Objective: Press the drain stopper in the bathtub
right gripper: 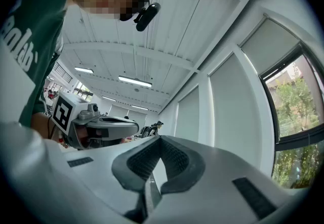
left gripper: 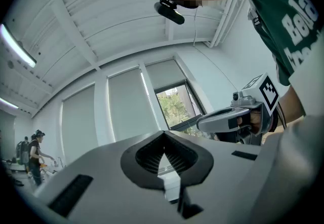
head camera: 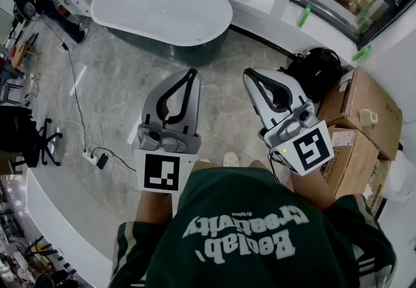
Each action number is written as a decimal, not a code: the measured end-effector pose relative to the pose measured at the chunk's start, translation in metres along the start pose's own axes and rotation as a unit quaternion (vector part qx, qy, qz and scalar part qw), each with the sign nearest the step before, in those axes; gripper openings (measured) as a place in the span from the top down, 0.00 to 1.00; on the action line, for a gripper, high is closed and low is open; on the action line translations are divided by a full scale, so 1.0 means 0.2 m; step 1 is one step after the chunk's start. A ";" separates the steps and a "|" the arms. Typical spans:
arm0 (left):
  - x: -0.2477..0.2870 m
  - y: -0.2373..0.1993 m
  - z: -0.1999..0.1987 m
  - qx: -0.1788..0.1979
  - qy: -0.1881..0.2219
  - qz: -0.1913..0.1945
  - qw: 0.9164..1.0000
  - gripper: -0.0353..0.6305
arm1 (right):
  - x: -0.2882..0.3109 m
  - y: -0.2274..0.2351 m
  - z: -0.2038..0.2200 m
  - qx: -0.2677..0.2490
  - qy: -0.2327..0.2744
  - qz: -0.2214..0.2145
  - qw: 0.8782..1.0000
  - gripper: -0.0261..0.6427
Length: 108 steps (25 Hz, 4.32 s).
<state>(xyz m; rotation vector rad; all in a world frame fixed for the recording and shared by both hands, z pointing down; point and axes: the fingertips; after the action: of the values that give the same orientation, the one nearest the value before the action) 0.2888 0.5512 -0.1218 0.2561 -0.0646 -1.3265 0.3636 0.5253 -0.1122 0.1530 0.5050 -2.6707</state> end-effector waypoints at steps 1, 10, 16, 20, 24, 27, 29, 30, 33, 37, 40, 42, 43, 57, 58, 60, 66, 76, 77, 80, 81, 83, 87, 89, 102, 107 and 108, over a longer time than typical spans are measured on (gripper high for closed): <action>-0.01 0.00 0.00 -0.001 0.000 0.000 1.000 0.94 | 0.00 0.00 0.00 0.000 -0.002 0.001 1.000 0.94; -0.01 0.01 0.00 -0.008 0.002 0.000 1.000 0.94 | -0.02 0.00 0.01 0.009 -0.001 0.001 1.000 0.94; 0.01 0.02 -0.01 -0.007 0.001 -0.004 1.000 0.94 | -0.05 0.03 0.02 0.015 0.002 0.002 1.000 0.94; 0.02 0.03 -0.01 -0.002 -0.003 -0.005 1.000 0.94 | -0.06 0.05 0.02 0.019 0.006 0.004 1.000 0.94; 0.03 0.03 -0.01 -0.001 -0.006 -0.006 1.000 0.94 | -0.06 0.05 0.02 0.024 0.008 0.004 1.000 0.94; 0.03 0.02 0.00 -0.002 -0.011 -0.007 1.000 0.94 | -0.05 0.05 0.03 0.026 0.007 0.005 1.000 0.94; 0.04 0.01 0.01 -0.002 -0.014 -0.006 1.000 0.94 | -0.05 0.06 0.04 0.030 0.007 0.006 1.000 0.94; 0.04 0.00 0.01 -0.002 -0.014 -0.006 1.000 0.94 | -0.04 0.06 0.04 0.031 0.007 0.006 0.999 0.94; 0.08 -0.02 0.05 -0.002 -0.017 -0.003 1.000 0.94 | -0.02 0.07 0.08 0.034 0.003 0.007 0.999 0.94; 0.14 -0.07 0.11 -0.008 -0.020 0.004 1.000 0.94 | 0.05 0.09 0.15 0.036 -0.004 0.007 0.999 0.94; 0.22 -0.13 0.15 -0.011 -0.019 0.007 1.000 0.94 | 0.14 0.14 0.20 0.032 -0.006 0.005 0.999 0.94; 0.28 -0.21 0.18 -0.016 -0.016 0.008 1.000 0.94 | 0.23 0.18 0.24 0.029 -0.007 0.006 1.000 0.94; 0.32 -0.25 0.20 -0.017 -0.015 0.008 1.000 0.94 | 0.28 0.20 0.26 0.028 -0.008 0.006 1.000 0.94; 1.14 -1.17 0.54 -0.013 -0.021 0.040 0.999 0.94 | 1.30 0.72 0.72 0.015 -0.056 0.032 0.998 0.94; 1.19 -1.24 0.56 -0.012 -0.023 0.045 0.999 0.94 | 1.37 0.76 0.75 0.016 -0.062 0.036 0.997 0.94; 1.30 -1.36 0.59 -0.015 -0.025 0.054 0.998 0.94 | 1.51 0.83 0.78 0.014 -0.066 0.042 0.997 0.94; 1.55 -1.57 0.69 -0.025 -0.029 0.080 0.996 0.94 | 1.76 0.98 0.92 0.026 -0.097 0.057 0.993 0.94; 1.84 -1.76 0.79 -0.036 -0.024 0.120 0.992 0.94 | 2.04 1.17 1.04 0.018 -0.107 0.081 0.991 0.94; 1.87 -1.78 0.80 -0.039 -0.023 0.122 0.992 0.94 | 2.07 1.19 1.05 0.016 -0.104 0.083 0.991 0.94; 1.93 -1.82 0.84 -0.044 -0.027 0.126 0.991 0.94 | 2.11 1.23 1.09 0.020 -0.105 0.090 0.990 0.94; 1.94 -1.83 0.85 -0.048 -0.028 0.127 0.990 0.94 | 2.12 1.24 1.11 0.022 -0.108 0.090 0.990 0.94; 1.97 -1.85 0.88 -0.057 -0.029 0.129 0.990 0.94 | 2.14 1.25 1.16 0.024 -0.116 0.092 0.989 0.94; 2.00 -1.86 0.93 -0.069 -0.035 0.131 0.988 0.94 | 2.15 1.25 1.21 0.031 -0.130 0.093 0.987 0.94; 2.01 -1.85 0.95 -0.067 -0.035 0.131 0.988 0.94 | 2.13 1.26 1.23 0.033 -0.135 0.091 0.986 0.94; 2.07 -1.93 1.06 -0.091 -0.066 0.087 0.990 0.94 | 2.24 1.33 1.34 0.042 -0.136 0.060 0.988 0.94; 2.18 -1.96 1.13 -0.083 -0.083 0.057 0.992 0.94 | 2.31 1.41 1.43 0.046 -0.134 0.027 0.989 0.94; 2.21 -1.97 1.13 -0.081 -0.085 0.048 0.992 0.94 | 2.32 1.43 1.45 0.046 -0.131 0.020 0.990 0.94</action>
<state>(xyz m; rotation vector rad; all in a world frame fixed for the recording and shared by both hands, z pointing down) -0.0209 0.0058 -0.0329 0.0023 -0.1117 -1.2476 0.0534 -0.0009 -0.0212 -0.1590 0.2913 -2.6229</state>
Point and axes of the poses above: the fingertips, and each gripper's own axes: x forward along the fingers, y to its right, z out of its underside, and after that the axes turned 9 degrees about -x, right-handed
